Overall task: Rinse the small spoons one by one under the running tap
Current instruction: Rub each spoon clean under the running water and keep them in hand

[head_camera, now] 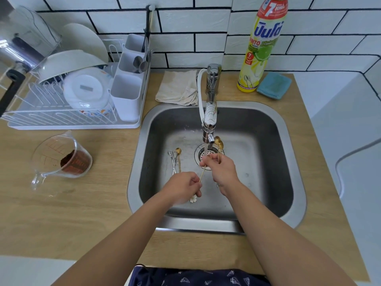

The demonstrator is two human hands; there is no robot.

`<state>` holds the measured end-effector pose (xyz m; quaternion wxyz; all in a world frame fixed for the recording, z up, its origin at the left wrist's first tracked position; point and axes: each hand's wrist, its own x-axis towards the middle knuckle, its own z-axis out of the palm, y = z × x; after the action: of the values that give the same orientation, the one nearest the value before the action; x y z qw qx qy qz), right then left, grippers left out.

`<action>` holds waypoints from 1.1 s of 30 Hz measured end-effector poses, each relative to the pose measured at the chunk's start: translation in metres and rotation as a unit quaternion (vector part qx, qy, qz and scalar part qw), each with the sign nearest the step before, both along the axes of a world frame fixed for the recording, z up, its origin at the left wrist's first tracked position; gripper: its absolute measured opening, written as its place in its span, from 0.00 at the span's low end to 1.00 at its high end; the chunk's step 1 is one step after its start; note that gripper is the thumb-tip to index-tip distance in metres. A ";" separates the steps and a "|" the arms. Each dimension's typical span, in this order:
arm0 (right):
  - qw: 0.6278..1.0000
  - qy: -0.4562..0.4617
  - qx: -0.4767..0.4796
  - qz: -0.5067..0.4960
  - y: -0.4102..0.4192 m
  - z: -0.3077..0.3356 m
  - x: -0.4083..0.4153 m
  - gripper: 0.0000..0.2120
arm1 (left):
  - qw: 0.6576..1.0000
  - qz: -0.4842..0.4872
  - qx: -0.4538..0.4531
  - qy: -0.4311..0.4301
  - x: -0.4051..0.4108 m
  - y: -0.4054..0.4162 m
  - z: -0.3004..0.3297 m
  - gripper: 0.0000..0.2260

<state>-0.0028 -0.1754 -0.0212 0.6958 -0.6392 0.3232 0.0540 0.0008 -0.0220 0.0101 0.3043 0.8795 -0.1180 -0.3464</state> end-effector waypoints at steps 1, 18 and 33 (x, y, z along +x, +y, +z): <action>1.000 0.000 -0.011 -0.002 0.000 0.000 0.000 0.04 | 1.000 0.012 -0.012 0.011 -0.002 -0.001 -0.001 0.06; 0.999 -0.018 0.039 0.032 -0.002 0.002 -0.002 0.04 | 0.999 0.018 -0.036 0.036 -0.006 -0.001 0.002 0.08; 0.996 0.016 0.082 0.028 -0.001 -0.003 -0.002 0.09 | 1.000 -0.029 -0.011 0.001 -0.010 0.011 0.004 0.11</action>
<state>-0.0052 -0.1759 -0.0245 0.7390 -0.5877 0.3104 0.1099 -0.0087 -0.0113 0.0145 0.3042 0.8719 -0.1470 -0.3545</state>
